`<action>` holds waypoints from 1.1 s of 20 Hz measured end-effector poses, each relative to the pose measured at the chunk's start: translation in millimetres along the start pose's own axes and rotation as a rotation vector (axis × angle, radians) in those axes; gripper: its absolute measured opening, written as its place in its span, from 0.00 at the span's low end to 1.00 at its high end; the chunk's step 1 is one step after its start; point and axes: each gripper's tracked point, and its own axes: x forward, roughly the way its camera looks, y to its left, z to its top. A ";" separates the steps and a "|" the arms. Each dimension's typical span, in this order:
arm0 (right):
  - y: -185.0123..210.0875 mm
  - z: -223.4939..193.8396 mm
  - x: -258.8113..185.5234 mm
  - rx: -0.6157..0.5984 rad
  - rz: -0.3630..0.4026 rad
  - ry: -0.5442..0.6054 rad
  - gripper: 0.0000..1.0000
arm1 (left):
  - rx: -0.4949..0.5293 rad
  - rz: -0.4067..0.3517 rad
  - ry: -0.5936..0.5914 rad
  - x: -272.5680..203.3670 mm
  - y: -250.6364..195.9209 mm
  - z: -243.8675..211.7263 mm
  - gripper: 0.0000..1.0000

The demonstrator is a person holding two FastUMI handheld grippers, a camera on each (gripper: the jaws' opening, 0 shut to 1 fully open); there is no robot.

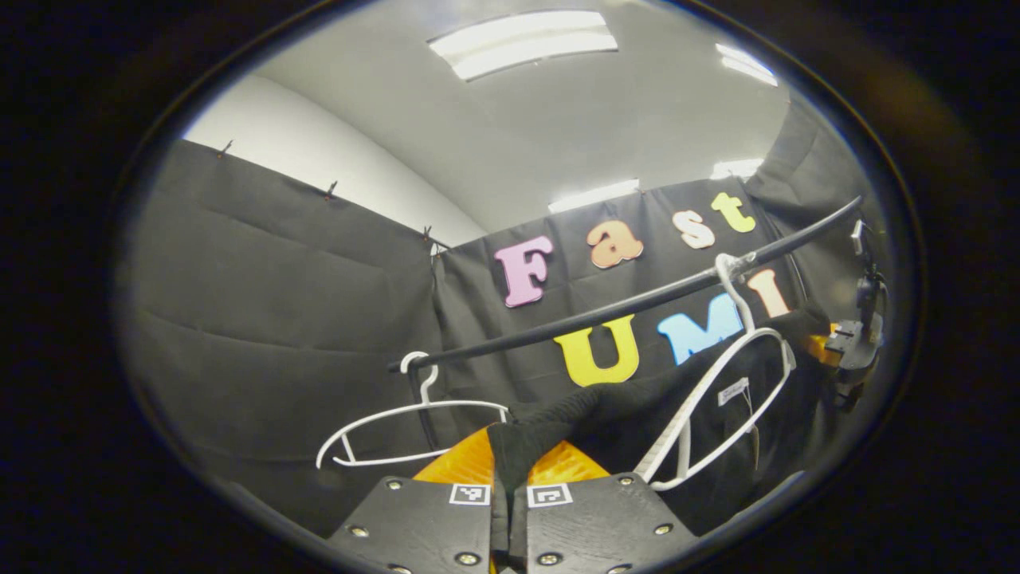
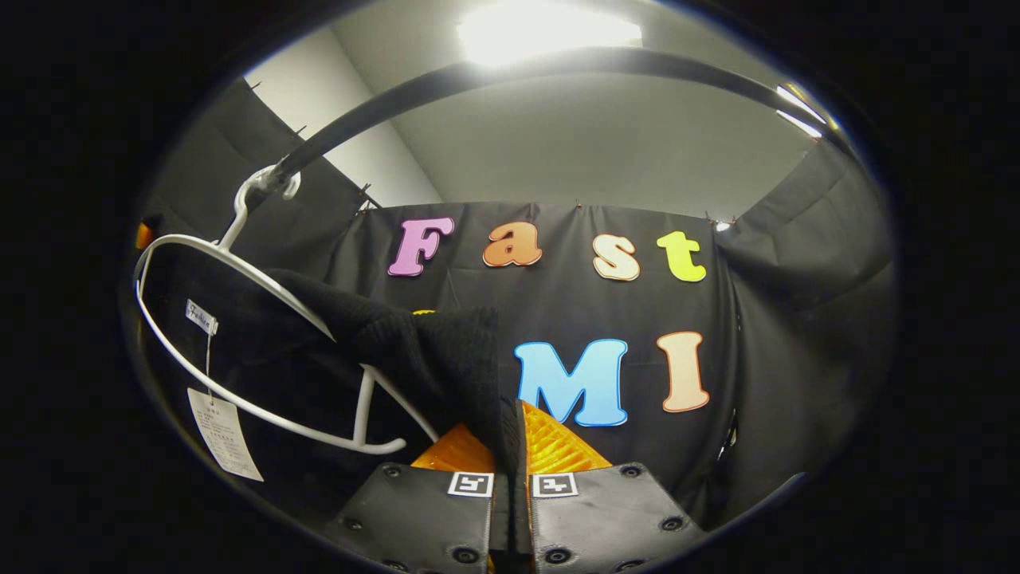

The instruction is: Grasp the clothes on the hanger with both hands and then place them into the laundry hamper below.

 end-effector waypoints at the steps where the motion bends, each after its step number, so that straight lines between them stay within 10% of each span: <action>1: -0.4 -0.9 0.3 -0.007 0.000 0.000 0.01 | -0.006 -0.006 0.009 1.3 -1.6 -6.6 0.01; 22: -28.1 -43.1 5.5 0.063 -0.061 0.111 0.04 | -0.063 -0.109 0.151 18.0 -56.9 -102.6 0.02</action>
